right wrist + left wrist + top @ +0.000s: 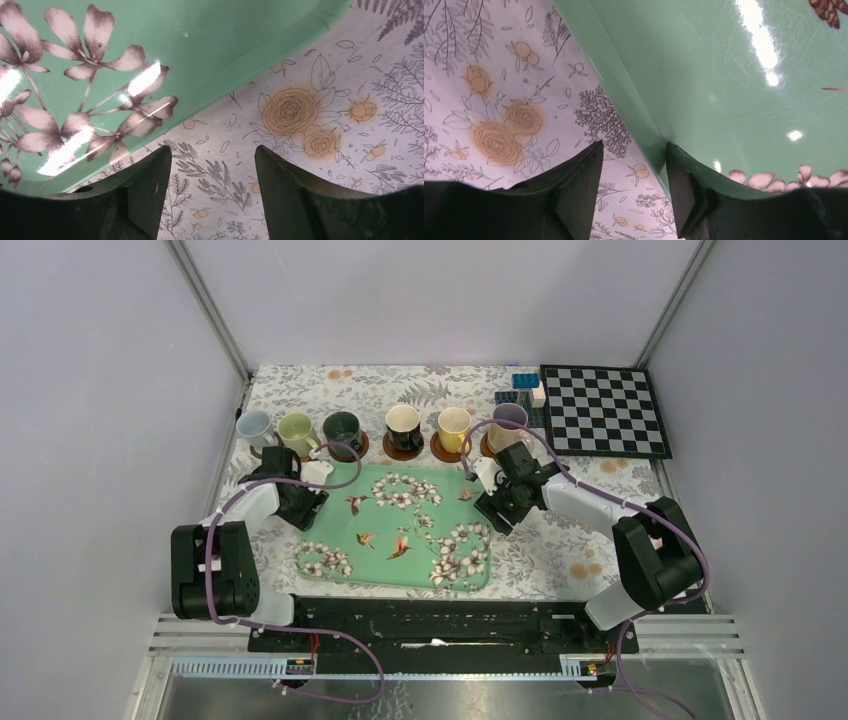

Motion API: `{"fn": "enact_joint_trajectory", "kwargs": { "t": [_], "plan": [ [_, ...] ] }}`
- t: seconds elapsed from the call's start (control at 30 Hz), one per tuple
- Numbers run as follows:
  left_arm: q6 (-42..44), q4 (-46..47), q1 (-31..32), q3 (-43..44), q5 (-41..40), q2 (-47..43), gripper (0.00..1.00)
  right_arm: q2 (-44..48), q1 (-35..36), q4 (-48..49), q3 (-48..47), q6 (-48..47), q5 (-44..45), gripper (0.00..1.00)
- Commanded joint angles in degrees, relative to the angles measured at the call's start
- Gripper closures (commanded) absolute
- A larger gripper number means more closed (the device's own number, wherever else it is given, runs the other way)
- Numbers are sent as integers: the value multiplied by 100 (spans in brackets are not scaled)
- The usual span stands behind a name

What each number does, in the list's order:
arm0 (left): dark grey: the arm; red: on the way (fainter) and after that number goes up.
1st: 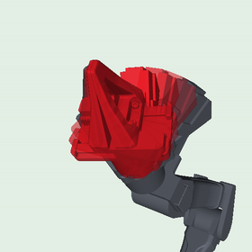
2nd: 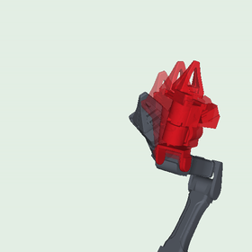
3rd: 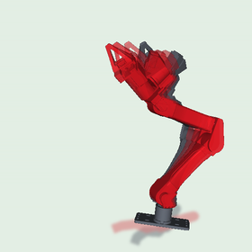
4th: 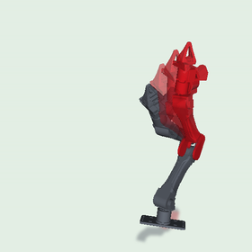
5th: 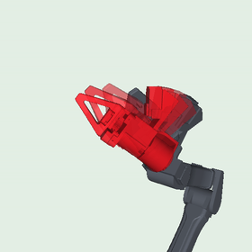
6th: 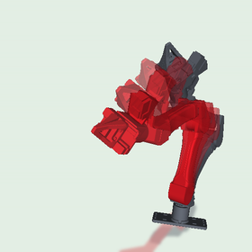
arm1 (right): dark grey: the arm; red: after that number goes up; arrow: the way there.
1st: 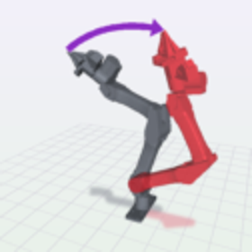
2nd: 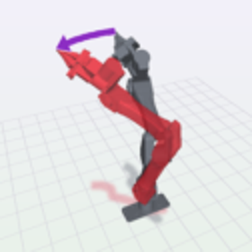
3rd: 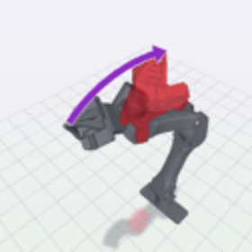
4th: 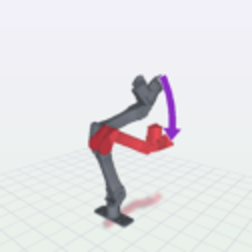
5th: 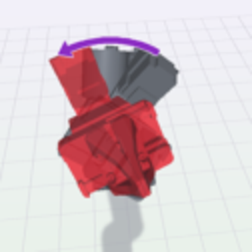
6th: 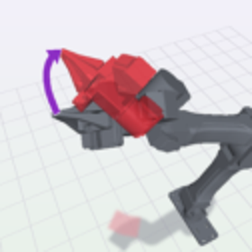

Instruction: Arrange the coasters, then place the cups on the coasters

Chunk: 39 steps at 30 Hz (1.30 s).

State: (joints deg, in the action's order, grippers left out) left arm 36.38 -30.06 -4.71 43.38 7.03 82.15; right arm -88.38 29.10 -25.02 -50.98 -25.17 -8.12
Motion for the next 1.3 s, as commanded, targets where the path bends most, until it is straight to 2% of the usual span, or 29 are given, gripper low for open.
{"fn": "enact_joint_trajectory", "kwargs": {
  "t": [0.0,0.13,0.2,0.63,0.7,0.77,0.9,1.0,1.07,1.17,1.27],
  "plan": [
    [191,-143,-204,-309,-676,-136,49,-59,-19,-18,-303,123,-31,31],
    [207,-340,-372,-448,-867,-186,63,-66,-19,-19,-379,144,-58,31],
    [247,-430,-431,-522,-880,-213,67,-73,-19,-14,-391,144,-58,31],
    [104,-882,-522,-535,-828,-260,69,-60,-19,-7,-537,214,-82,30],
    [38,-998,-531,-404,-790,-302,65,11,-19,9,-580,258,-129,29],
    [-3,-1199,-526,-159,-639,-364,56,106,-19,31,-653,324,-191,27],
    [-216,-1852,-523,752,-86,-420,28,328,-19,112,-865,451,-387,20],
    [-381,-2230,-493,1527,315,-381,16,526,-19,240,-1001,526,-551,13],
    [-451,-2528,-452,2138,700,-315,4,619,-19,308,-1133,611,-628,10],
    [-607,-3006,-243,3162,1195,-26,1,624,-18,282,-1603,812,-786,4],
    [-732,-3293,30,4252,1213,368,1,590,-19,360,-2060,1029,-812,0]
  ]
}}
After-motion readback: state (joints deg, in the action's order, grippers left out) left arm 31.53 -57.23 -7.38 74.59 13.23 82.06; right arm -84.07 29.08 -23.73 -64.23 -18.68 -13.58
